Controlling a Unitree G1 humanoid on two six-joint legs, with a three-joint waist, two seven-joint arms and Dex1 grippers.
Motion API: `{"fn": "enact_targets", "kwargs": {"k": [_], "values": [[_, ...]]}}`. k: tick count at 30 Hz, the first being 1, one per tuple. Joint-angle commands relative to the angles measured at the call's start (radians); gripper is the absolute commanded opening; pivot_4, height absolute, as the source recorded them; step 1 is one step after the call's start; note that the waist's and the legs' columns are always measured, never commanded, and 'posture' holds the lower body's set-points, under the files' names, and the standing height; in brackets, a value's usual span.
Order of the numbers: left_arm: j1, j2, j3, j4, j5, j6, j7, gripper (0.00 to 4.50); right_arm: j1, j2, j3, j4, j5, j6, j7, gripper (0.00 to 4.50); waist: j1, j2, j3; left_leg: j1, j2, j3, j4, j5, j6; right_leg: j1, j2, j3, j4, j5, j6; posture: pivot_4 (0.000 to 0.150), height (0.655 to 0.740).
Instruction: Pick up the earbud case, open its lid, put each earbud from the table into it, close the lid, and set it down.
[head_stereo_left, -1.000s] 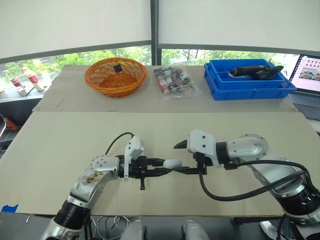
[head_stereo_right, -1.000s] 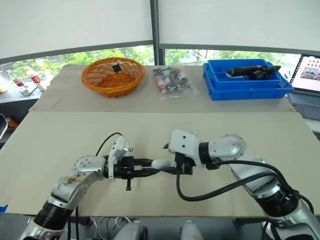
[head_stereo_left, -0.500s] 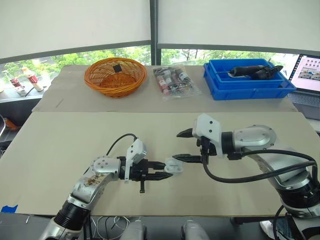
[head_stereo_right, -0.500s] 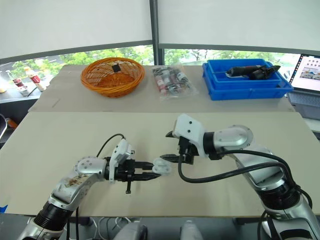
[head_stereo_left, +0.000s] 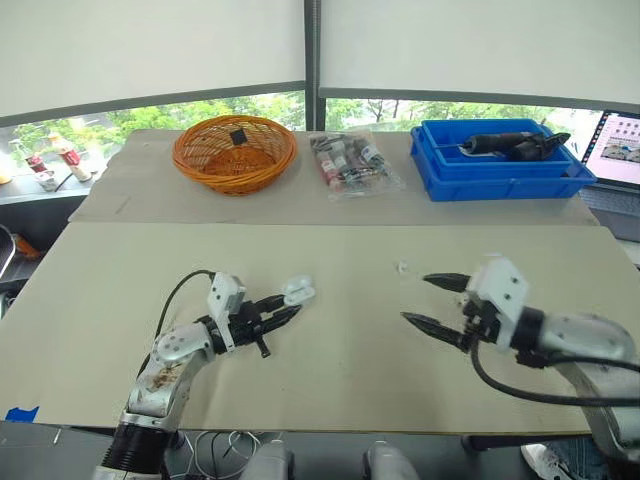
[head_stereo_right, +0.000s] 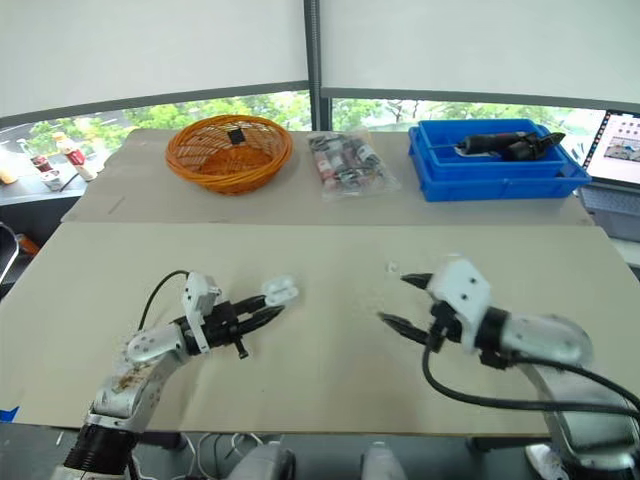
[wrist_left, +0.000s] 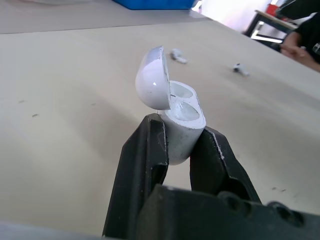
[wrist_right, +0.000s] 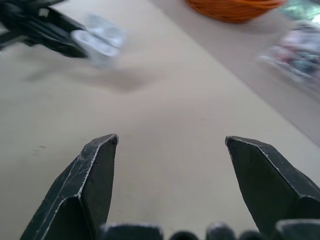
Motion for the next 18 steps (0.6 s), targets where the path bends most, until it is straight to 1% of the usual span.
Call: {"fn": "enact_targets", "kwargs": {"k": [1, 3, 5, 8, 9, 10, 11, 15, 18], "values": [[0.006, 0.005, 0.048, 0.007, 0.0, -0.062, 0.021, 0.61, 0.128, 0.033, -0.142, 0.036, -0.045, -0.141, -0.037, 3.81, 0.007, 0.0, 0.0, 0.0, -0.001, 0.0, 0.0, 0.0, 0.0, 0.0, -0.001, 0.0, 0.0, 0.0, 0.0, 0.15, 0.74], [0.011, 0.013, 0.057, 0.018, 0.002, -0.085, 0.014, 0.61, 0.224, 0.062, -0.207, 0.106, -0.039, -0.219, -0.021, 3.81, 0.008, 0.0, 0.0, 0.0, -0.001, 0.001, 0.0, 0.0, 0.0, 0.0, -0.001, 0.0, 0.0, 0.0, 0.0, 0.15, 0.74], [0.013, 0.015, 0.059, 0.024, 0.003, -0.096, 0.013, 0.61, 0.271, 0.076, -0.243, 0.155, -0.038, -0.277, -0.017, 3.81, 0.005, 0.0, 0.0, 0.002, 0.0, 0.002, 0.0, 0.0, 0.0, 0.002, -0.001, 0.0, 0.0, 0.0, 0.0, 0.15, 0.74], [0.014, 0.024, 0.053, 0.031, 0.011, -0.106, 0.004, 0.61, 0.343, 0.081, -0.303, 0.282, -0.045, -0.386, 0.01, 3.81, -0.001, 0.001, 0.0, 0.003, 0.0, 0.003, -0.001, 0.0, 0.0, 0.003, 0.0, 0.001, 0.0, 0.0, 0.0, 0.15, 0.74], [0.012, 0.024, 0.052, 0.029, 0.012, -0.106, 0.005, 0.61, 0.361, 0.081, -0.32, 0.329, -0.052, -0.429, 0.013, 4.06, -0.001, 0.001, 0.0, 0.004, 0.0, 0.003, -0.002, 0.0, 0.0, 0.003, 0.0, 0.001, 0.0, 0.0, 0.0, 0.15, 0.74], [0.009, 0.024, 0.052, 0.027, 0.011, -0.105, 0.008, 0.61, 0.376, 0.081, -0.333, 0.368, -0.049, -0.452, 0.018, 4.35, -0.002, 0.001, 0.0, 0.004, 0.0, 0.004, -0.002, 0.0, 0.0, 0.003, 0.0, 0.001, 0.0, 0.0, 0.0, 0.15, 0.74], [0.007, 0.025, 0.052, 0.025, 0.01, -0.103, 0.009, 0.61, 0.389, 0.076, -0.338, 0.399, -0.05, -0.479, 0.025, 4.5, -0.002, 0.001, 0.0, 0.004, 0.0, 0.004, -0.002, 0.0, 0.0, 0.003, 0.0, 0.001, -0.001, 0.0, 0.0, 0.15, 0.74], [-0.001, 0.026, 0.048, 0.019, 0.009, -0.1, 0.011, 0.61, 0.414, 0.058, -0.341, 0.481, -0.052, -0.558, 0.052, 4.5, -0.01, 0.001, 0.0, 0.004, 0.0, 0.005, -0.003, 0.0, 0.0, 0.003, 0.0, 0.001, -0.001, 0.0, 0.0, 0.15, 0.74], [-0.008, 0.028, 0.044, 0.018, 0.01, -0.096, 0.009, 0.61, 0.406, 0.048, -0.333, 0.474, -0.047, -0.557, 0.046, 4.5, -0.015, 0.001, 0.0, 0.004, 0.0, 0.004, -0.003, 0.0, 0.0, 0.003, 0.0, 0.001, -0.001, 0.0, 0.0, 0.15, 0.74]]}}
